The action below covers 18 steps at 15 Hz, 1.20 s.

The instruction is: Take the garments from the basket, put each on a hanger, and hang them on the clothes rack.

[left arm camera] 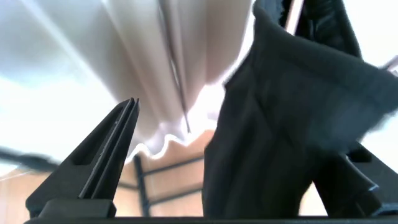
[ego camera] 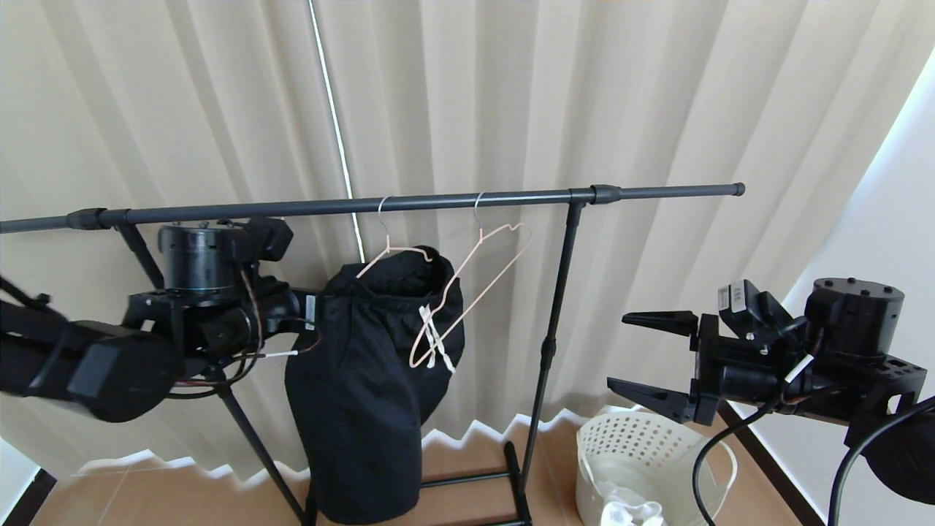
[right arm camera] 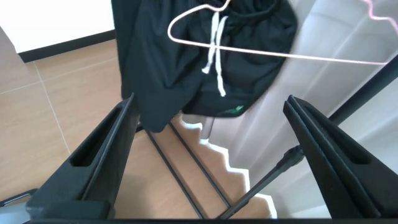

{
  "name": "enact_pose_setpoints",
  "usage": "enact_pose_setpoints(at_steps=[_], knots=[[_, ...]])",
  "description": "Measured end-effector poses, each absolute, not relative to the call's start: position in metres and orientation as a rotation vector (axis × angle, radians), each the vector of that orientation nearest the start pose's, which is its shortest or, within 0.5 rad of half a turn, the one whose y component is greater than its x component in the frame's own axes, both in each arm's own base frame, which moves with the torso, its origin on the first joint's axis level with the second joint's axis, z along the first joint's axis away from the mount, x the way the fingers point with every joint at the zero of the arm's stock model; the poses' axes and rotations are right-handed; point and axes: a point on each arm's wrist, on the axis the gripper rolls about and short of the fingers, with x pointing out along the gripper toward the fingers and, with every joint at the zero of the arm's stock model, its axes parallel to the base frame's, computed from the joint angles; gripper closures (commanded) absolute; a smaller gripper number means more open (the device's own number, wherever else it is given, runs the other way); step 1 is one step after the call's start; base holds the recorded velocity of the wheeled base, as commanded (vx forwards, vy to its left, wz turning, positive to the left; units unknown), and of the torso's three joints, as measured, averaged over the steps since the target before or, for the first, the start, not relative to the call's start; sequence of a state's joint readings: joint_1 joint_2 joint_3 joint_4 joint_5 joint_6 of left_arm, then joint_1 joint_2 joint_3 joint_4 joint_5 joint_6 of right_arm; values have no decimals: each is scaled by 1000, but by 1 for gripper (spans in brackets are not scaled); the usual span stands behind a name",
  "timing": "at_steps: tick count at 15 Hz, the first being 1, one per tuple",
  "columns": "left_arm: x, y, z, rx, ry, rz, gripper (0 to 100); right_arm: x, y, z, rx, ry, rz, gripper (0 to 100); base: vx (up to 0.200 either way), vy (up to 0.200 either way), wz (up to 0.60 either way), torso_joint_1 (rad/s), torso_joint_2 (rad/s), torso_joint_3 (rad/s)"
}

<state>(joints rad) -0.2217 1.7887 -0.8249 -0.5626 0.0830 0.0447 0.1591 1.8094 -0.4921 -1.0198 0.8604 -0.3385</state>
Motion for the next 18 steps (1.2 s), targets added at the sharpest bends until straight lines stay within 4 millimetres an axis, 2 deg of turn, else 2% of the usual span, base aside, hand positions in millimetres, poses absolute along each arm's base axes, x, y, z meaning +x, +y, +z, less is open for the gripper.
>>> enact_pose_setpoints(at_steps=[5,8,10,12,14,17,18], knots=[[213,-47,194,194,511,-176,0,263,66,122,-211,89,1070,0,0,0,0,0,0,0],[156,-37,205,233,474,-204,0,259,67,129,-222,71,1050,0,0,0,0,0,0,0],[120,-29,206,236,406,-209,0,254,65,139,-248,61,931,0,0,0,0,0,0,0],[90,-21,201,235,348,-203,0,245,62,153,-251,57,731,0,0,0,0,0,0,0],[65,-14,186,229,316,-190,0,227,57,169,-171,55,566,0,0,0,0,0,0,0],[41,-8,154,228,321,-185,0,189,47,182,-101,129,388,0,0,0,0,0,0,0],[35,-6,142,228,326,-187,0,169,42,184,-92,153,356,0,0,0,0,0,0,0]])
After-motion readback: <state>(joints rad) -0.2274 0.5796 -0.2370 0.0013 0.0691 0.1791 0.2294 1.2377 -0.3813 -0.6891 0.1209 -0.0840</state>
